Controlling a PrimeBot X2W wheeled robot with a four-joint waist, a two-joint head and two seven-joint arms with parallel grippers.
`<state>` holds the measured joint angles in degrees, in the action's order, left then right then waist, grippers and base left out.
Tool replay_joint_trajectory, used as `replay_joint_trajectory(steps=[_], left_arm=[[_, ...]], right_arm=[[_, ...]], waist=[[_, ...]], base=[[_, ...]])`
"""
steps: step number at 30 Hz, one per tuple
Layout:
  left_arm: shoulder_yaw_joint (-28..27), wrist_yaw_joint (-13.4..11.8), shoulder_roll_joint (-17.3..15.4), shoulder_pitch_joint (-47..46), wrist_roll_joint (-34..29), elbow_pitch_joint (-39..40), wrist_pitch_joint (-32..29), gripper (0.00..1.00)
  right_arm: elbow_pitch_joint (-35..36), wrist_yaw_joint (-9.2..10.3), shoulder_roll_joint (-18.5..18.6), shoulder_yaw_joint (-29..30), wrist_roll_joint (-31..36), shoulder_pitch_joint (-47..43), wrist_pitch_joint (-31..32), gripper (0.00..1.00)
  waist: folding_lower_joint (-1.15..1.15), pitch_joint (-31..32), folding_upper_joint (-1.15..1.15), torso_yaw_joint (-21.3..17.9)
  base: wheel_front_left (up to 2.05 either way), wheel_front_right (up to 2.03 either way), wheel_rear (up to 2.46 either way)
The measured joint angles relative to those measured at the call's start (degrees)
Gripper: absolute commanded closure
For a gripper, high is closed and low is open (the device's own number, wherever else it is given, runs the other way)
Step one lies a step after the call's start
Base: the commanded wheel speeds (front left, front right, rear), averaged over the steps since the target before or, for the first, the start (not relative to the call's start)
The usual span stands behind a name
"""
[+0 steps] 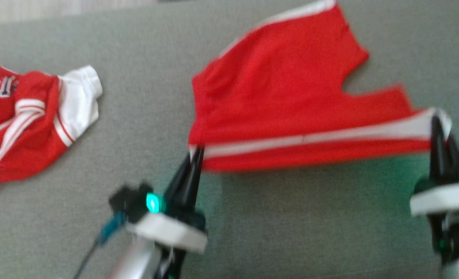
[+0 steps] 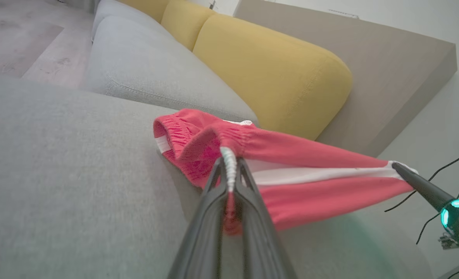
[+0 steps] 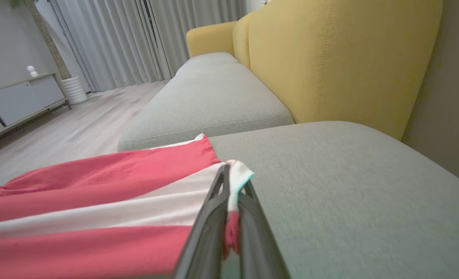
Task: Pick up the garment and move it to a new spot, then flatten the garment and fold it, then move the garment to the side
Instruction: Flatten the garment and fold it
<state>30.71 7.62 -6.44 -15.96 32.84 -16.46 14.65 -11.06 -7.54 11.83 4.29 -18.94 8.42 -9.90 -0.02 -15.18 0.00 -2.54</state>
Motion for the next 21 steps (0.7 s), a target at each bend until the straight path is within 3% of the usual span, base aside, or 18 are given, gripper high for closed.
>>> replay_joint_trajectory(steps=[6, 11, 17, 21], left_arm=[[-1.6, 0.0, 1.5, 13.3, -1.8, 4.7, 0.0, 1.0], [-3.0, 0.0, 1.6, 18.8, -3.2, 7.2, 0.0, 1.0], [-2.9, -0.1, 1.9, 17.4, -4.3, 6.3, -0.1, 1.0], [-1.9, -0.9, 2.9, 8.4, -3.9, 1.5, -2.5, 1.0]], right_arm=[[8.9, 0.0, -2.3, 2.0, 0.9, -12.2, 4.4, 1.0], [14.4, 0.0, -4.3, 3.2, 1.5, -17.6, 8.4, 1.0], [13.4, 0.0, -4.6, 3.9, 2.8, -16.2, 11.0, 1.0], [7.0, 0.0, -3.3, 3.2, 3.4, -8.6, 11.5, 1.0]], waist=[[-0.01, 5.4, 0.0, 0.1], [0.0, 9.1, 0.0, 0.3], [0.0, 9.8, 0.0, 1.0], [0.03, 7.2, 0.0, 2.1]], base=[[0.0, 0.0, 0.0], [0.0, 0.0, 0.0], [0.0, 0.0, 0.0], [0.0, 0.0, 0.0]])
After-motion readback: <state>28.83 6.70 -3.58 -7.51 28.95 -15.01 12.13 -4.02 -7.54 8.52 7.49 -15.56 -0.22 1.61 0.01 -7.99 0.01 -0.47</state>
